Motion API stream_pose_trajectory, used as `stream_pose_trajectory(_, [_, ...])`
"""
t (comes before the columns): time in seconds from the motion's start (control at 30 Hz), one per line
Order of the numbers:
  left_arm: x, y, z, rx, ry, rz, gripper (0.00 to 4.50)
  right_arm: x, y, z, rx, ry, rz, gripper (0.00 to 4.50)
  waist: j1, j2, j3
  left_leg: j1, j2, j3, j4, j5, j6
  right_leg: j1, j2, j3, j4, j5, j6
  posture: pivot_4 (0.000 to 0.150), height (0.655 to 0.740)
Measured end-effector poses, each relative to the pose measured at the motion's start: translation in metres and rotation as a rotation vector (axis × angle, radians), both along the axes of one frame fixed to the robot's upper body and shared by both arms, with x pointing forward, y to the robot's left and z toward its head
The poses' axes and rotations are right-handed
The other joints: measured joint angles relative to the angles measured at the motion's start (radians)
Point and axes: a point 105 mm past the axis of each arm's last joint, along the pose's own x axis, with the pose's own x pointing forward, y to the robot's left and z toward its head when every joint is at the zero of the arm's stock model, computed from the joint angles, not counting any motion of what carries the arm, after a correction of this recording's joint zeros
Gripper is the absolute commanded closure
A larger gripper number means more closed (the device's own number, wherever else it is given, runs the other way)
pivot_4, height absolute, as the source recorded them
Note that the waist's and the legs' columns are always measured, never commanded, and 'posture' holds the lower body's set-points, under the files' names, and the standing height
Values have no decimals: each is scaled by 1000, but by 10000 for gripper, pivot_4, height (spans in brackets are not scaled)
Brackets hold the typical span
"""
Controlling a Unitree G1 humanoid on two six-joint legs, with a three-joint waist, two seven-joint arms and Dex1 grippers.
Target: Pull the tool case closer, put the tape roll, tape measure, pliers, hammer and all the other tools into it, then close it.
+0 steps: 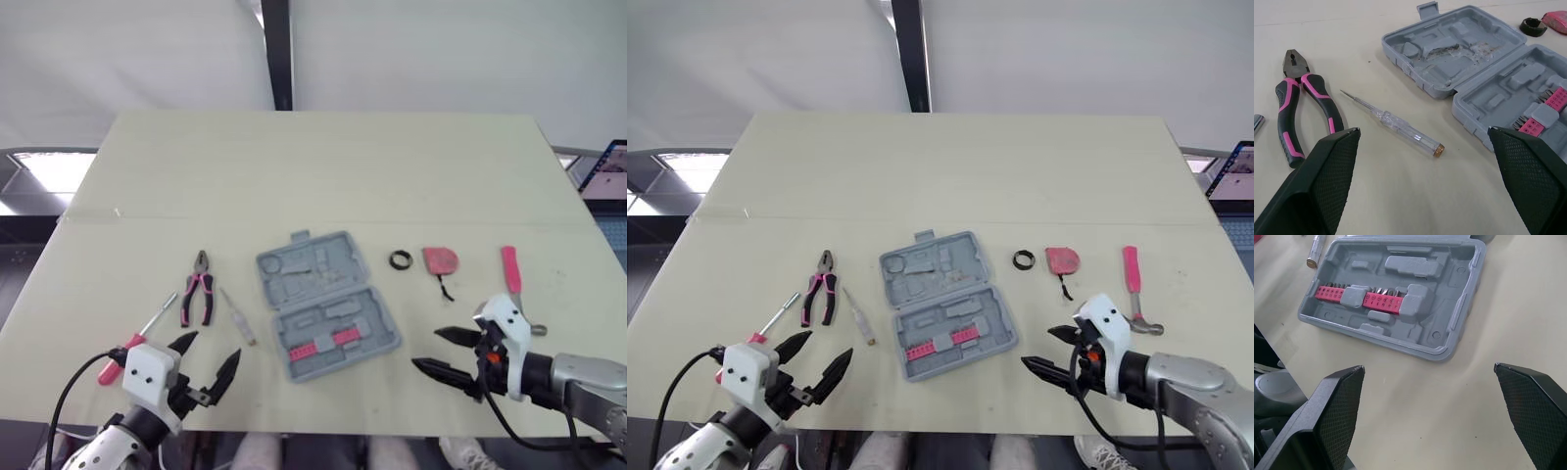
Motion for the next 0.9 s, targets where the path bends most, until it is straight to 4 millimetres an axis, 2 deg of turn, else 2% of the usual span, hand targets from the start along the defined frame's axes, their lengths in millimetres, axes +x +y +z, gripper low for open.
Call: stream_pose_trajectory(0.9, [3,-2,0,-30,22,-11,305,2,4,3,19,29,14,145,0,0,0,0,0,0,0,0,0,0,0,0,3,0,0,1500,7400])
